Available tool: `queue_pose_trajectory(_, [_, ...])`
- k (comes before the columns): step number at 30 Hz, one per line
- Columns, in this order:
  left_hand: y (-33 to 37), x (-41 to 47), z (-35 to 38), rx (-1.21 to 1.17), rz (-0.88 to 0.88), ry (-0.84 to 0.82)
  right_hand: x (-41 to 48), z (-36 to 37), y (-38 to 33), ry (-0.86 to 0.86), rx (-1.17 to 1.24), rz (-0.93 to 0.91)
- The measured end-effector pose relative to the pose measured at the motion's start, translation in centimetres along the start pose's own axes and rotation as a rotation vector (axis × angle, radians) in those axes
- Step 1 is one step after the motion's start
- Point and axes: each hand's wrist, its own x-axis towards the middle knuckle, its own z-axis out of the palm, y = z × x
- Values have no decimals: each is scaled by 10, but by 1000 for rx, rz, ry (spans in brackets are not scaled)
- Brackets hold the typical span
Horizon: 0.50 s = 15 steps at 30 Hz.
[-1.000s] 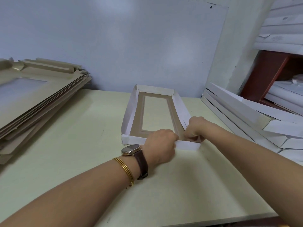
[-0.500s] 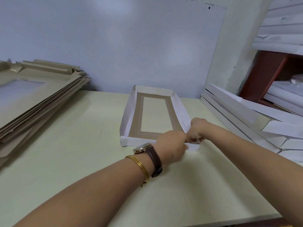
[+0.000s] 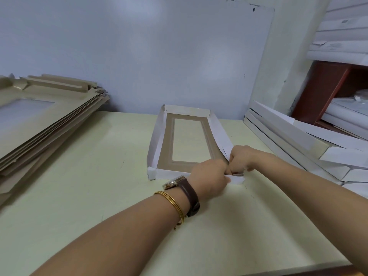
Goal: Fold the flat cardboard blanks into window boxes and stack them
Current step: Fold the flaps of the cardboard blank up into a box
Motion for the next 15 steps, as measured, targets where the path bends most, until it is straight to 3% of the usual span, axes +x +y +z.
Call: queue_pose_trajectory(15, [4, 1, -7, -48, -35, -65, -10, -5, 8, 6, 324, 3])
